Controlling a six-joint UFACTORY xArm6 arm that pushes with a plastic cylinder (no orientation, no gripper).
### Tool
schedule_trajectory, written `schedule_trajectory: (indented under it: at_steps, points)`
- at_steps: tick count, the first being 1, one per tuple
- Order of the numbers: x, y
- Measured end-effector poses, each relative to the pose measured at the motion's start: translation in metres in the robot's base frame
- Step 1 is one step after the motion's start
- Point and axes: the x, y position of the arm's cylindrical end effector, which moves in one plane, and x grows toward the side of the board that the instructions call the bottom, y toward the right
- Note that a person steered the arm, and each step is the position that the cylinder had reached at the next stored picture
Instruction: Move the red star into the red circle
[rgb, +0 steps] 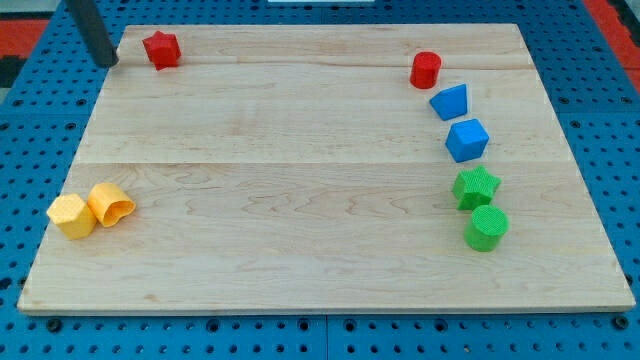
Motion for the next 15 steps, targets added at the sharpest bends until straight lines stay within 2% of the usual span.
schedule_trajectory:
  at_steps: [2, 4, 7, 8, 9, 11, 12, 13, 14, 15]
  points:
    - [-0.002, 0.109]
    - [-0.04, 0.078]
    - [-0.005, 0.315]
    - [-0.005, 0.369]
    - [-0.005, 0.389]
    - [0.026, 0.355]
    - [0.027, 0.399]
    - [0.042, 0.372]
    - [0.057, 0.27]
    - [0.095, 0.174]
